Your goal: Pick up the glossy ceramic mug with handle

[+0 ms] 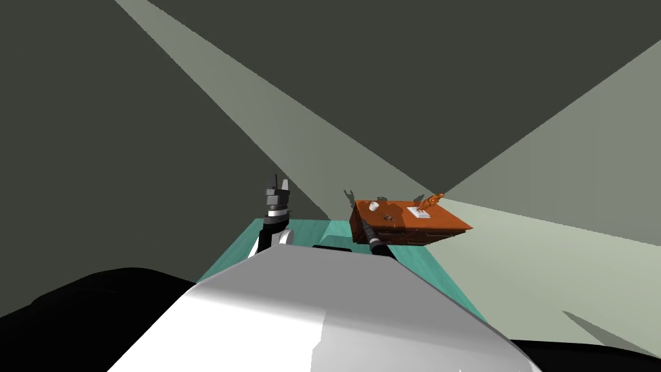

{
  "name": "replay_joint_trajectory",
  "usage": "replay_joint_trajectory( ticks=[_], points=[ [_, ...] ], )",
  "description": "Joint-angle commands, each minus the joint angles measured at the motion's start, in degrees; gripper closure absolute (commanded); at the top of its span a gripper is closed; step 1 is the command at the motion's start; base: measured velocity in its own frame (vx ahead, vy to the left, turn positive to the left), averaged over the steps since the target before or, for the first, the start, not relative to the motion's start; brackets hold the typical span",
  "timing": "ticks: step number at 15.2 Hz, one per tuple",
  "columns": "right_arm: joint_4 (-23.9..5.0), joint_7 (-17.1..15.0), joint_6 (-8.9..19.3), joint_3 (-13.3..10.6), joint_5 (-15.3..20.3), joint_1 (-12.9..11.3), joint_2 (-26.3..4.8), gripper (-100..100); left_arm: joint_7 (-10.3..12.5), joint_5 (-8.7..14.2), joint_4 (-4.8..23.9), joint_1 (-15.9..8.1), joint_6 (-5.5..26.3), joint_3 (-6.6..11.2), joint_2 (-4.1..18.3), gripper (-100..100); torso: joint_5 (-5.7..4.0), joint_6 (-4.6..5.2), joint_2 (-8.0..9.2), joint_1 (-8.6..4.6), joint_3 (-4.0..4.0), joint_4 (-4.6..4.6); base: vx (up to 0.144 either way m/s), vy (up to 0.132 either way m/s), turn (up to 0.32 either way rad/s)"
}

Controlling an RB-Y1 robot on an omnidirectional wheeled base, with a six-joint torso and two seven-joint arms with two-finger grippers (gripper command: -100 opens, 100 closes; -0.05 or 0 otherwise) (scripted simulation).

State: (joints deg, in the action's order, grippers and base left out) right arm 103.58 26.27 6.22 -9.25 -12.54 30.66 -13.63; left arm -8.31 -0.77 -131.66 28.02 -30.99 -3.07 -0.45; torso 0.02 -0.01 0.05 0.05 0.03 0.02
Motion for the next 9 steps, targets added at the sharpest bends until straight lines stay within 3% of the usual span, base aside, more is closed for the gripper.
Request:
replay_joint_trajectory(
  ticks=[1,3,4,8,9],
  points=[
    [-2.46,2.86,2.86,0.13,-0.8,-0.36,-1.07,-100,0.0,0.0,0.0,0.0,0.0,0.0,0.0,0,0.0,0.0,0.0,0.0,0.0,0.0,0.016,0.039,0.173],
    [-2.46,4.14,3.9,0.13,-0.8,-0.36,-1.07,-100,0.0,0.0,0.0,0.0,0.0,0.0,0.0,0,-0.01,0.0,-0.05,0.01,-0.03,-0.01,0.021,0.026,0.082],
    [-3.87,5.91,6.01,0.52,-1.72,-0.72,-2.53,-100,0.0,0.0,0.0,0.01,0.0,0.0,0.0,0,0.0,0.02,-0.05,-0.02,-0.03,-0.01,0.028,0.027,0.121],
    [-5.18,9.61,8.91,1.04,-2.7,-1.22,-4.12,-100,0.0,0.0,0.0,0.01,0.0,0.0,0.0,0,-0.01,0.02,-0.15,-0.05,-0.08,-0.03,0.04,0.019,0.135],
    [-6.39,11.62,10.73,1.67,-3.73,-1.83,-5.79,-100,0.0,0.0,0.0,0.01,0.0,0.01,0.0,0,-0.01,0.03,-0.13,-0.07,-0.08,-0.03,0.045,0.012,0.115]
  ],
)
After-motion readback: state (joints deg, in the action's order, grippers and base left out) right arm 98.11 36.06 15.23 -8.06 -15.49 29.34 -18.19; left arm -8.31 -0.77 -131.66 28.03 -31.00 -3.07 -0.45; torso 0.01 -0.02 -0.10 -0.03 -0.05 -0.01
